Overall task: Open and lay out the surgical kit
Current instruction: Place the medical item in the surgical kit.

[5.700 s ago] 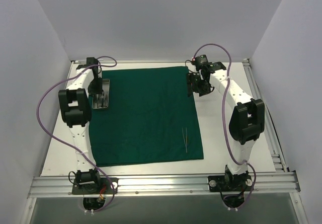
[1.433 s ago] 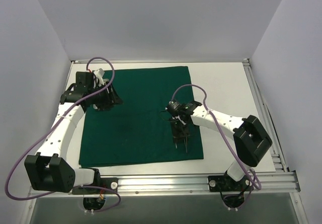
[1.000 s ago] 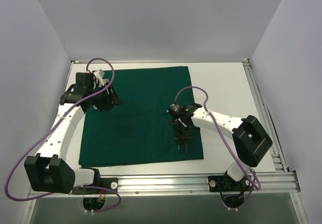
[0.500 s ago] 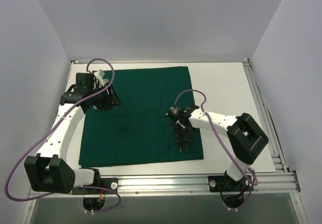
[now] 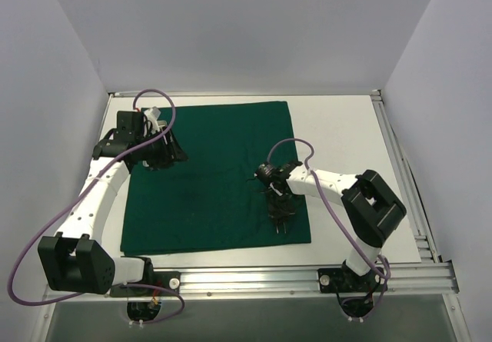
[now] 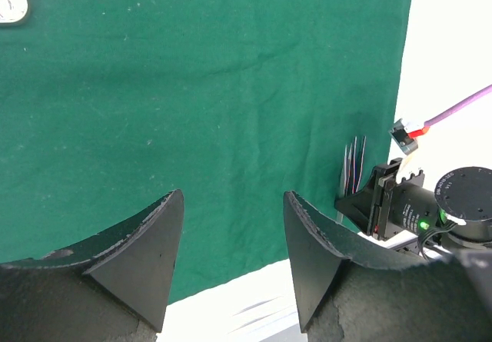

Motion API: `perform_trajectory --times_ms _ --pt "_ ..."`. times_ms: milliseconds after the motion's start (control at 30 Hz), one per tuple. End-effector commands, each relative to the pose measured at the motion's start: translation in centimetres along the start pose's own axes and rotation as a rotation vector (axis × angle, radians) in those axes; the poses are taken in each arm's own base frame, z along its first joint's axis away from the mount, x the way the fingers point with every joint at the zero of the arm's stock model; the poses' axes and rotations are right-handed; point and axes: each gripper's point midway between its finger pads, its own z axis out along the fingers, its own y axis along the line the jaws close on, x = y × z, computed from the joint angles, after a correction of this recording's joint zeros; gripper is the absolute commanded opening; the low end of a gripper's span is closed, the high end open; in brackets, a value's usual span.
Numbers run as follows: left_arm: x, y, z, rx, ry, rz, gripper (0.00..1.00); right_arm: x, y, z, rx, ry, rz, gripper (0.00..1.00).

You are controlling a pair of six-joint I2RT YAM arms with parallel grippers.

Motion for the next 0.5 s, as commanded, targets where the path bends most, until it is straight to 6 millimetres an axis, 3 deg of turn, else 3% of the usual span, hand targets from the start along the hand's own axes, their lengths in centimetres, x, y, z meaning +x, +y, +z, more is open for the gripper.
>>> perform_trajectory --times_ms 0,300,467 --pt "0.0 -0.2 0.2 0.025 -0.001 0.022 0.63 0.4 -1.0 0.1 0.040 0.015 -0.001 0.11" --pt "0.1 -0.1 0.3 0.028 0.003 0.027 0.64 0.3 -0.9 0.0 0.040 0.017 -0.001 0.22" --pt "0.1 0.1 0.4 0.025 0.003 0.027 0.64 -0.5 -0.6 -1.1 0.038 -0.012 -0.005 0.29"
